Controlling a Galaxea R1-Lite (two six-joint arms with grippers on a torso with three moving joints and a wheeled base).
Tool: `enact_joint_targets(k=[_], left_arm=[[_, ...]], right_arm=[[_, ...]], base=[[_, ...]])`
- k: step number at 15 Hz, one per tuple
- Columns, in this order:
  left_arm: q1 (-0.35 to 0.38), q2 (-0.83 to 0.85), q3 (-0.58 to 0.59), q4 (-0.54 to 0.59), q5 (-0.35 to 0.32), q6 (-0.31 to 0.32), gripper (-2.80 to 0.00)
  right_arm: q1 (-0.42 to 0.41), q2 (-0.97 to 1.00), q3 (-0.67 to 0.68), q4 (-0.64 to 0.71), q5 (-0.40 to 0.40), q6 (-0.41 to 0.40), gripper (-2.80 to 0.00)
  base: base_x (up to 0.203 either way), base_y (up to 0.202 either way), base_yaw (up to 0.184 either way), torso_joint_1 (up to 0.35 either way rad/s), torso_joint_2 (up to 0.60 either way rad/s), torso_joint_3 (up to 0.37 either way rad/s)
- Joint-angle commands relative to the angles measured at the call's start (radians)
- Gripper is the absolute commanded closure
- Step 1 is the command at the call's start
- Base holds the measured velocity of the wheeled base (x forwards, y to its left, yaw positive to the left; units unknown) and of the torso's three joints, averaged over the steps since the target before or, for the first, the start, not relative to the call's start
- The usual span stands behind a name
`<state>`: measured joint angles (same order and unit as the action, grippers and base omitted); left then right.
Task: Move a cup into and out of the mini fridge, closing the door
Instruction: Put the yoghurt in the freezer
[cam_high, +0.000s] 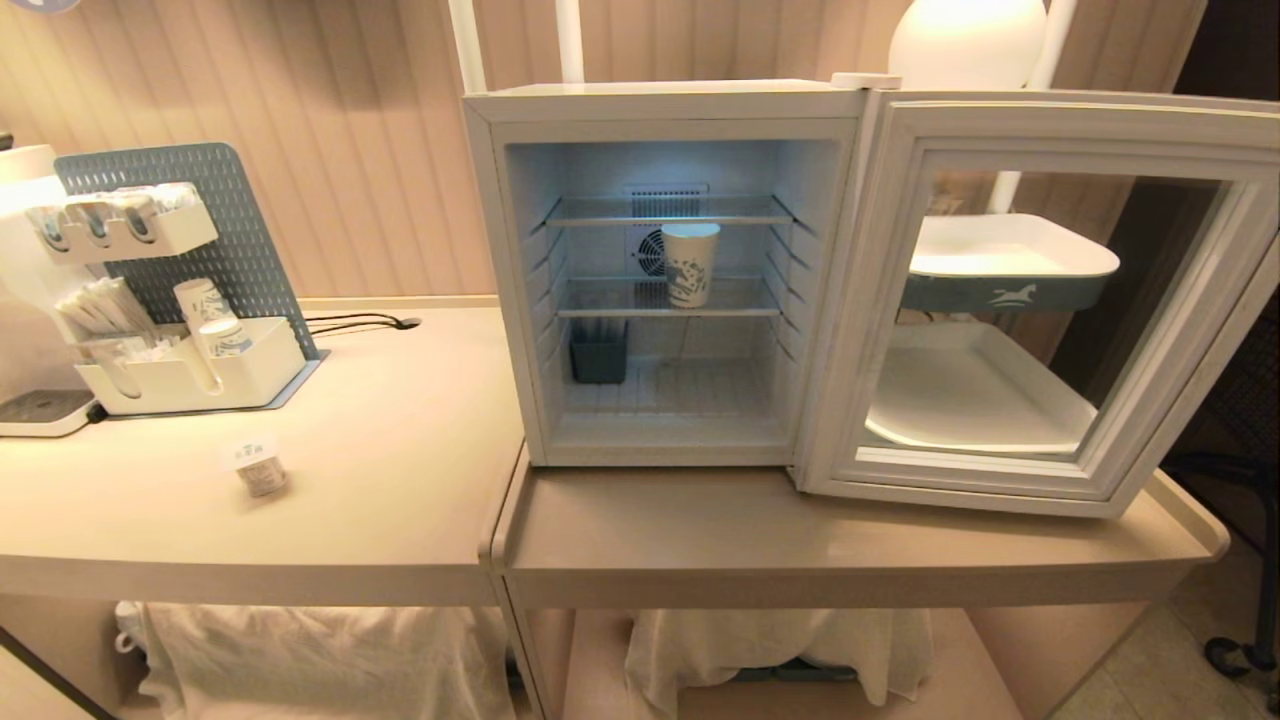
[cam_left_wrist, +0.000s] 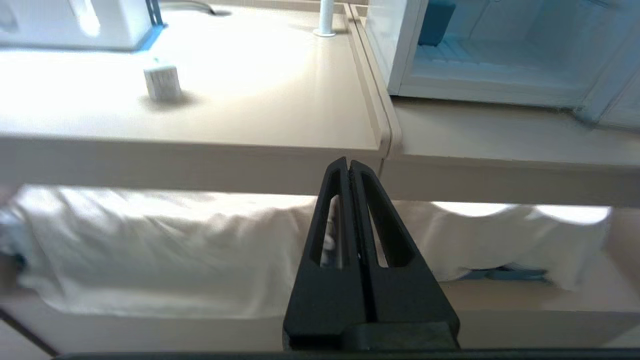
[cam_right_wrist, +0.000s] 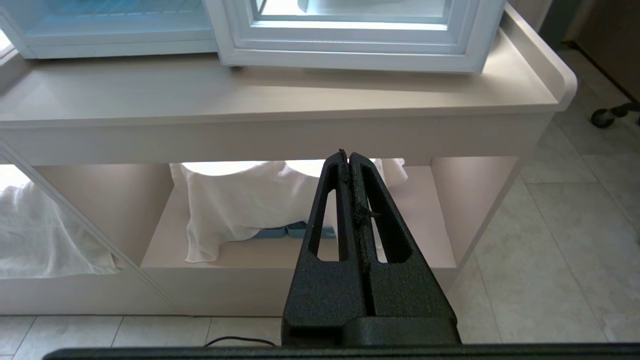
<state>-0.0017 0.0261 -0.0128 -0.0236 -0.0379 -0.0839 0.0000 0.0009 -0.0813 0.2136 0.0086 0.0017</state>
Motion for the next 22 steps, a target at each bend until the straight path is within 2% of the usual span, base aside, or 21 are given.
enact_joint_targets(k=[1,3,4,14,22], left_arm=[[0.002,-0.026,-0.003,-0.004,-0.006,0.060,0.00],[0.002,-0.026,0.007,-0.002,0.006,0.125,0.00],[0.002,-0.026,0.011,0.038,0.021,0.169,0.00],[0.002,-0.026,0.013,0.027,0.027,0.171,0.00],[0.002,-0.026,0.013,0.024,0.032,0.144,0.00]], right_arm=[[0.000,0.002,0.000,0.001,0.001,-0.002,0.00],[0.000,0.002,0.000,0.001,0.001,0.000,0.00],[0.000,0.002,0.000,0.000,0.001,0.000,0.00],[0.000,0.001,0.000,0.001,0.001,0.000,0.00],[0.000,0.002,0.000,0.001,0.001,0.001,0.00]], base=[[0.000,0.000,0.000,0.000,0.00,0.000],[0.000,0.000,0.000,0.000,0.00,0.000],[0.000,0.000,0.000,0.000,0.00,0.000],[0.001,0.007,-0.002,0.001,0.00,0.000],[0.000,0.183,-0.001,0.003,0.00,0.003]])
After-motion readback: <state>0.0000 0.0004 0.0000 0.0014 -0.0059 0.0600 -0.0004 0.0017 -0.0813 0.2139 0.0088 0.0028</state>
